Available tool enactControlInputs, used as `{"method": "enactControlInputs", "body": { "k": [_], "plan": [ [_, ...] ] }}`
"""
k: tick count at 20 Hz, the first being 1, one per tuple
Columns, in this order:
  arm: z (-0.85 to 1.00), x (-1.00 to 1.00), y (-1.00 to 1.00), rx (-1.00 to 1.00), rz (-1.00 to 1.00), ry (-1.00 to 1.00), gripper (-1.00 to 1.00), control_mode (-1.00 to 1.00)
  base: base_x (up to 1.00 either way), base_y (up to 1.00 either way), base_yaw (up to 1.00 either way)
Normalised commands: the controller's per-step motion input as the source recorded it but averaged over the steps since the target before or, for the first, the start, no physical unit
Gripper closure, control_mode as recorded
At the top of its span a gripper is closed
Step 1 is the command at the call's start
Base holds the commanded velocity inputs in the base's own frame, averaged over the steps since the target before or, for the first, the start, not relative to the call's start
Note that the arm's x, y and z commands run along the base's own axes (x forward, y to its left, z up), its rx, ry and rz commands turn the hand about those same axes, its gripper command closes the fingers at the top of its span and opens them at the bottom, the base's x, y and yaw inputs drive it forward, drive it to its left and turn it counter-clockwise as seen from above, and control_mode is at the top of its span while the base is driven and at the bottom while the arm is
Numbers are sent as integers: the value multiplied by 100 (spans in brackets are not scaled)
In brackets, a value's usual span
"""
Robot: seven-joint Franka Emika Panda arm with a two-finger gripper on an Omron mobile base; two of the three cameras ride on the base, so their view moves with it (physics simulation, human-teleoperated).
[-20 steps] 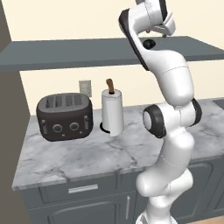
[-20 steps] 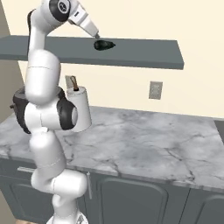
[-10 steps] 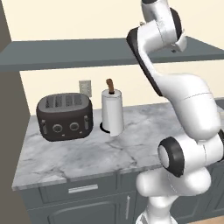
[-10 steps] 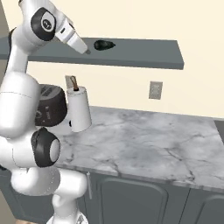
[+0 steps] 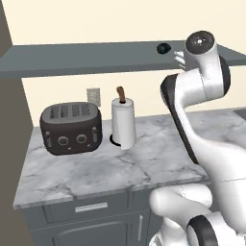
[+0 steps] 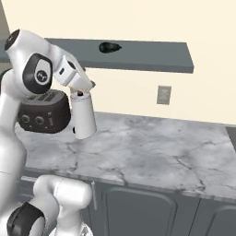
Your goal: Pick the eggplant from the counter and place it in the cabinet.
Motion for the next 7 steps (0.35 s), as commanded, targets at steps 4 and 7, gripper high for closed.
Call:
{"method": "enactControlInputs", "body": {
  "k": [4, 7],
  "plan": [
    [-30, -100, -18, 0, 9, 2, -100, -100, 0, 0, 0],
    [-18, -100, -11, 0, 14, 5, -100, -100, 0, 0, 0]
  ]
}}
